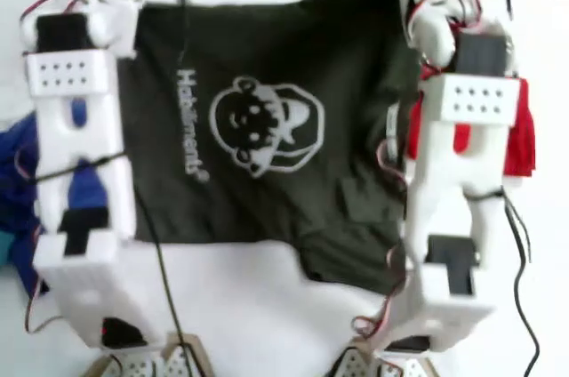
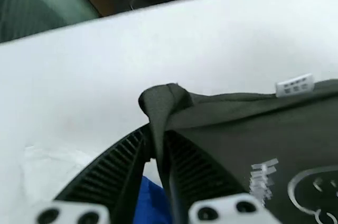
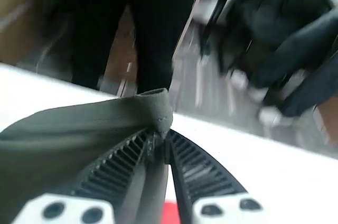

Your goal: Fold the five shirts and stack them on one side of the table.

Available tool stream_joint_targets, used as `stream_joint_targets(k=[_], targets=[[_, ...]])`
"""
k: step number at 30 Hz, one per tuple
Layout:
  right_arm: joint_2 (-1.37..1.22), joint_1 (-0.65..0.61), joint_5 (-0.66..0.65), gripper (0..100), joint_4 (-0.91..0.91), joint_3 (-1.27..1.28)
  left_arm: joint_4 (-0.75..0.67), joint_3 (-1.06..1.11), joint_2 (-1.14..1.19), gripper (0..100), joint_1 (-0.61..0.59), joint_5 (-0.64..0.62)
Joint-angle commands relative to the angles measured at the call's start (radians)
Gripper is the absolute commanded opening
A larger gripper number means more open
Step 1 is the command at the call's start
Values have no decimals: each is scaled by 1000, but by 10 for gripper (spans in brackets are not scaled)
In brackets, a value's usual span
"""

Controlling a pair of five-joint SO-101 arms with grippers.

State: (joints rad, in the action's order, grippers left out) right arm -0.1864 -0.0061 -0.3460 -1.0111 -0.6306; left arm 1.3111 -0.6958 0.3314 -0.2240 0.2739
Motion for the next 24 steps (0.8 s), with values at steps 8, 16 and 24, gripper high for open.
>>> stream_joint_targets(k=[8,16,24], targets=[[-277,-5,8,18,-110,-55,20,-101,221,25,58,9],[-420,-19,8,18,-159,-55,63,-104,347,26,58,11],[-392,-18,8,18,-232,-61,169,-111,364,26,55,18]])
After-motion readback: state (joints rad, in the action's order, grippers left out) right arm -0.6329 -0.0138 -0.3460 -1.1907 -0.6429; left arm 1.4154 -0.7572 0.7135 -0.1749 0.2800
